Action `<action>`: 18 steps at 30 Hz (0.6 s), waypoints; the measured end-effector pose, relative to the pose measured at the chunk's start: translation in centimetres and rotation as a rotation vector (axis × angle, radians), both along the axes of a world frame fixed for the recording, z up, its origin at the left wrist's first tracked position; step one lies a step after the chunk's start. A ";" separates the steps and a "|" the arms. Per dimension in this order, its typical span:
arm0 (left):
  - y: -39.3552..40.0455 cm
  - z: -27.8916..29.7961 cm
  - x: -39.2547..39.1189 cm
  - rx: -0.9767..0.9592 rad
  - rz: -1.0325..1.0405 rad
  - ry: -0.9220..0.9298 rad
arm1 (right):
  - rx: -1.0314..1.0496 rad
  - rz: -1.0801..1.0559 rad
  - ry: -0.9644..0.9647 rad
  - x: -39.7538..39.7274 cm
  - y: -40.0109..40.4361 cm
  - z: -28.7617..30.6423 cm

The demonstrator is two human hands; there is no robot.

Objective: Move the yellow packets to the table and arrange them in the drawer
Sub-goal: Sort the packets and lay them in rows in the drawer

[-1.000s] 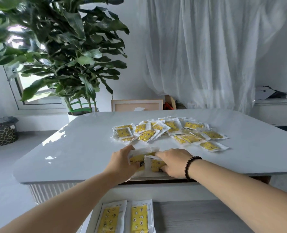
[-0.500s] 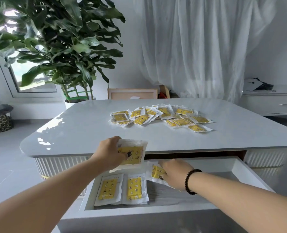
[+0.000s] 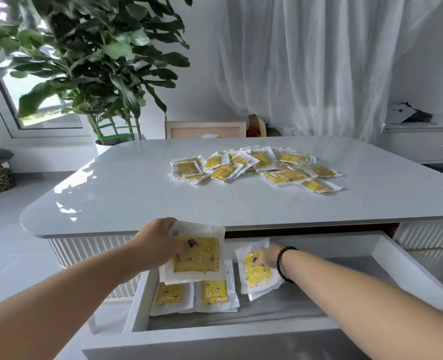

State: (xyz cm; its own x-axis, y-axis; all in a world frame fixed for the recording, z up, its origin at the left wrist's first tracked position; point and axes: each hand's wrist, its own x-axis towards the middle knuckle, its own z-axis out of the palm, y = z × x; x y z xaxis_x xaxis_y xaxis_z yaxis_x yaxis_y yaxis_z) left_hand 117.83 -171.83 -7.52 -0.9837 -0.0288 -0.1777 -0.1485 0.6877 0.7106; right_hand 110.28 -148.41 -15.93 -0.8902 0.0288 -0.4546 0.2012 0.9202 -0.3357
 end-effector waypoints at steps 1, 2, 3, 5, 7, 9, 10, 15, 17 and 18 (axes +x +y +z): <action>-0.5 0.2 0.0 0.026 0.013 -0.010 | 0.009 0.019 -0.002 -0.2 -0.5 -1.0; -1.1 0.4 -0.1 0.055 0.023 -0.021 | 0.025 0.009 -0.038 -0.3 -0.9 -2.0; -1.7 0.6 -0.1 0.100 0.030 -0.033 | -0.005 -0.029 -0.073 -0.5 -1.2 -3.2; -2.8 1.0 -0.2 0.214 0.043 -0.048 | -0.044 -0.057 -0.080 -0.7 -1.3 -4.4; -3.8 1.3 -0.3 0.290 0.068 -0.043 | -0.042 -0.069 -0.081 -1.1 -1.2 -4.5; -4.2 1.3 -0.5 0.323 0.083 -0.026 | -0.066 -0.092 -0.078 -1.2 -1.1 -4.6; -4.3 1.2 -0.5 0.331 0.086 -0.020 | -0.065 -0.100 -0.081 -1.5 -1.2 -5.0; -3.5 0.7 -0.4 0.315 0.053 -0.048 | -0.085 -0.139 -0.058 -1.2 -1.8 -5.6; -3.1 0.5 -0.4 0.305 0.031 -0.061 | -0.035 -0.133 -0.021 -0.7 -1.9 -5.3; -2.9 0.4 -0.4 0.301 0.022 -0.065 | -0.007 -0.119 -0.003 -0.6 -1.9 -5.4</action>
